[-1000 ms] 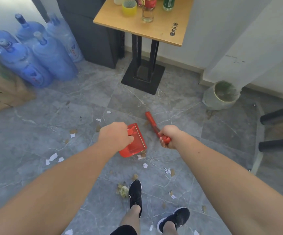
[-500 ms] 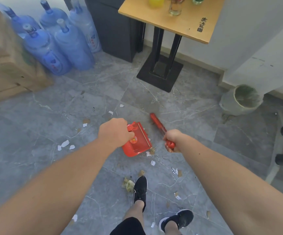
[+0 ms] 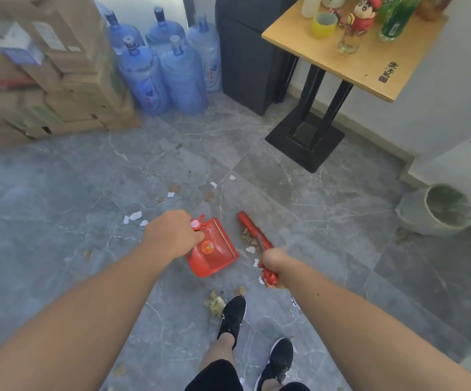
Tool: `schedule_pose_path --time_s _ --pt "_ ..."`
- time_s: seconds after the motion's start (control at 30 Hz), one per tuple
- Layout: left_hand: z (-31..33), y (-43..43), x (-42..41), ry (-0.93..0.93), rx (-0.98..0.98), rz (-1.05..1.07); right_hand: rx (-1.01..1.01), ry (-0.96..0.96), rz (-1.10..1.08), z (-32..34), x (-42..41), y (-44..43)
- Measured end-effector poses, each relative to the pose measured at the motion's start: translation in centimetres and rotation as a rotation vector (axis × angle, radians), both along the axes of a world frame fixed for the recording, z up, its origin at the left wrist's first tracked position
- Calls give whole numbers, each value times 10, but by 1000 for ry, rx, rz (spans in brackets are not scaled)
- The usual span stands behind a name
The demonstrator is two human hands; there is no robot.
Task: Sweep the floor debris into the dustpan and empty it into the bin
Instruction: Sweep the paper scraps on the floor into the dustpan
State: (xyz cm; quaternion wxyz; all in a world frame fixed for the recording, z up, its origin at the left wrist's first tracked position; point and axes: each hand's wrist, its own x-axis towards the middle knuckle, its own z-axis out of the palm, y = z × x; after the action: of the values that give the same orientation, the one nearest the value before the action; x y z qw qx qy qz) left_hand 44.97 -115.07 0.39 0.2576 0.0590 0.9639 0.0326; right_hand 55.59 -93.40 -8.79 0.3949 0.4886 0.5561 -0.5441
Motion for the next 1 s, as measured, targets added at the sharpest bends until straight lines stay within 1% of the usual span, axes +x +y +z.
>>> schedule_pose_path --time_s 0.23,0.37,0.57,0.67,0.77,1.0 --pt "2 -18 66 58 -37 65 -31 4 124 3 57 -4" --pt "2 -21 101 50 -76 105 -41 9 178 5 80 -1" --pt "-5 -25 137 53 -116 182 -86 32 171 21 99 15" --pt "-4 -22 144 57 -126 229 -88 41 155 23 101 25" --pt "-2 -18 143 63 -125 266 -73 35 183 23 93 37" --pt "0 -1 122 66 -99 261 -20 82 251 31 43 50"
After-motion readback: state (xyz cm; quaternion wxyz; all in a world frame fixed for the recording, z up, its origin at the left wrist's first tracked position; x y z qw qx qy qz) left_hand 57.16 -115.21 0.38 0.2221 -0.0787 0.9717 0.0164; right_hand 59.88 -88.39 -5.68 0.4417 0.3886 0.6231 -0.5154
